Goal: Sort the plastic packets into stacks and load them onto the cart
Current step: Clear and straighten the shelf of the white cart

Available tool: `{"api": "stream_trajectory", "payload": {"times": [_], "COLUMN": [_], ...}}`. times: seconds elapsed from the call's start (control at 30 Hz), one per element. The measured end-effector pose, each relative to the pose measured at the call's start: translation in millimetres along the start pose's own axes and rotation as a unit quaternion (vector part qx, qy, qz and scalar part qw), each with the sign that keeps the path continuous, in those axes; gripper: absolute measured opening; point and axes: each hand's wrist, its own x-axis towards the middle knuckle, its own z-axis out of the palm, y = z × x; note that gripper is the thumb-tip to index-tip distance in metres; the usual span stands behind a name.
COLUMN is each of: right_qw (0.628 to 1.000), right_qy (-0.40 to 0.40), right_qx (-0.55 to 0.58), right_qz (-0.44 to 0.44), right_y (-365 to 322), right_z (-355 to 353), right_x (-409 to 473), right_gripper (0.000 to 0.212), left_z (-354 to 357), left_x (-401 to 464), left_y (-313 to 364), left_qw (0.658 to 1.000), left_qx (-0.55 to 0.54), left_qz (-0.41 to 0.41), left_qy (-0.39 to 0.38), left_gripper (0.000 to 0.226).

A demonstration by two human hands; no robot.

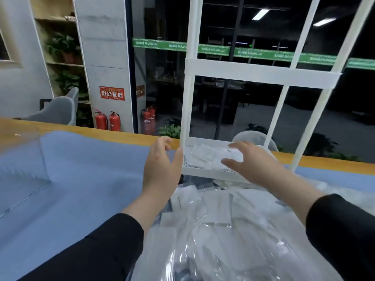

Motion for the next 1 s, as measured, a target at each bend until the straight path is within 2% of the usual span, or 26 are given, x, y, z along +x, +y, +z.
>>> {"api": "stream_trajectory", "payload": {"times": [0.13,0.27,0.33,0.53,0.63,0.77,0.9,1.0], "right_qw": [0.998,0.987,0.982,0.968,0.975,0.986,0.979,0.973], "right_qy": [-0.059,-0.158,-0.188,-0.248,-0.223,-0.162,-0.205,-0.228], "right_qx": [0.018,0.014,0.002,-0.008,0.006,-0.040,-0.001,0.019], "right_qz": [0.000,-0.005,-0.012,-0.028,-0.017,-0.010,0.020,0.015], "right_y": [-20.1,-30.5,-32.0,-31.5,-29.1,-30.9,-23.3,-21.1], "right_z": [20.5,49.5,62.4,80.9,88.8,93.9,93.9,96.7], "right_x": [56.1,98.1,112.2,127.4,127.6,127.5,132.8,134.6], "right_gripper": [0.079,0.104,0.111,0.104,0.106,0.097,0.133,0.135], "left_z": [12.2,16.6,16.0,13.7,13.3,14.7,15.1,15.4], "left_x": [6.1,1.9,0.7,5.2,6.4,8.8,9.8,10.1], "left_y": [-27.9,-40.8,-42.4,-45.8,-44.8,-45.6,-45.8,-45.3], "left_qw": [0.995,0.984,0.981,0.979,0.981,0.983,0.984,0.985], "left_qx": [-0.035,-0.071,-0.072,-0.099,-0.101,-0.094,-0.092,-0.088], "left_qz": [0.002,-0.025,-0.021,-0.034,-0.033,-0.031,-0.028,-0.032], "left_qy": [-0.097,-0.158,-0.178,-0.175,-0.163,-0.152,-0.149,-0.143], "left_gripper": [0.051,0.053,0.055,0.056,0.055,0.054,0.053,0.052]}}
